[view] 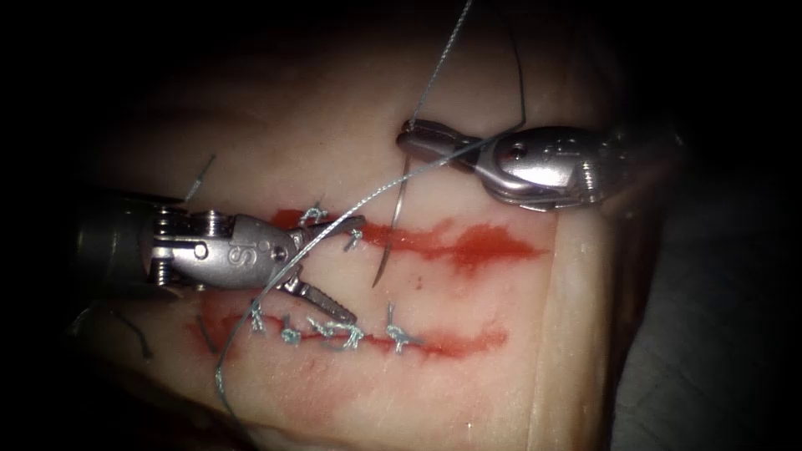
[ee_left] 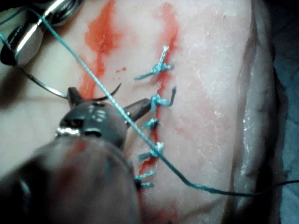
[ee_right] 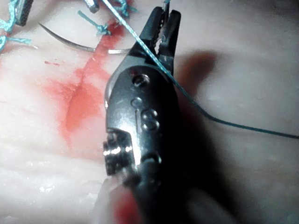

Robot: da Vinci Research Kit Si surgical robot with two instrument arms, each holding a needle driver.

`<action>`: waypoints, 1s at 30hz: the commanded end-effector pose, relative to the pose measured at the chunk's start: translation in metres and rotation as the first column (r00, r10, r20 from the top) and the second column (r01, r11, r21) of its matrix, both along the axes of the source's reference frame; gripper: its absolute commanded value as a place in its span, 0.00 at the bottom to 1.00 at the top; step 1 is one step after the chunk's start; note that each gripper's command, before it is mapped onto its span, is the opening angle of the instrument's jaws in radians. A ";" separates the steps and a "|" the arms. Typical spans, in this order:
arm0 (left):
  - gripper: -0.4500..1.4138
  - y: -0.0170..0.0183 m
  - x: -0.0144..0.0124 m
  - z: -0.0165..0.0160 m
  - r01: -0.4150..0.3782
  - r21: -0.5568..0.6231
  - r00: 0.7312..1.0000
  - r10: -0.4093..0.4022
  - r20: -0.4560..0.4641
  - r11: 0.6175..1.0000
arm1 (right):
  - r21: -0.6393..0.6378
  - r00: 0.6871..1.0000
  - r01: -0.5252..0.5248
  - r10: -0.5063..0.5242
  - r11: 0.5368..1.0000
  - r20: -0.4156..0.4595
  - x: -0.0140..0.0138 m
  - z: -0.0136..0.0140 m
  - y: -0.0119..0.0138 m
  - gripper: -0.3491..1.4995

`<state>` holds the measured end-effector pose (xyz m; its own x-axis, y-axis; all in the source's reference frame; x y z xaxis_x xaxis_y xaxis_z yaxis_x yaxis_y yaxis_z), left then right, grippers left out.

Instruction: Wound Closure

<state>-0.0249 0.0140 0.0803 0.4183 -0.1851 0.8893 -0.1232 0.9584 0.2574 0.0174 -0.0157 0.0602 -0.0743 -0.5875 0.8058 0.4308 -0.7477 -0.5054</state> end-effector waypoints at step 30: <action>0.00 0.0010 -0.0020 0.0030 -0.112 -0.192 0.974 0.146 0.173 0.975 | 0.424 0.975 -0.084 0.162 0.902 -0.150 0.0007 0.0024 -0.0025 0.00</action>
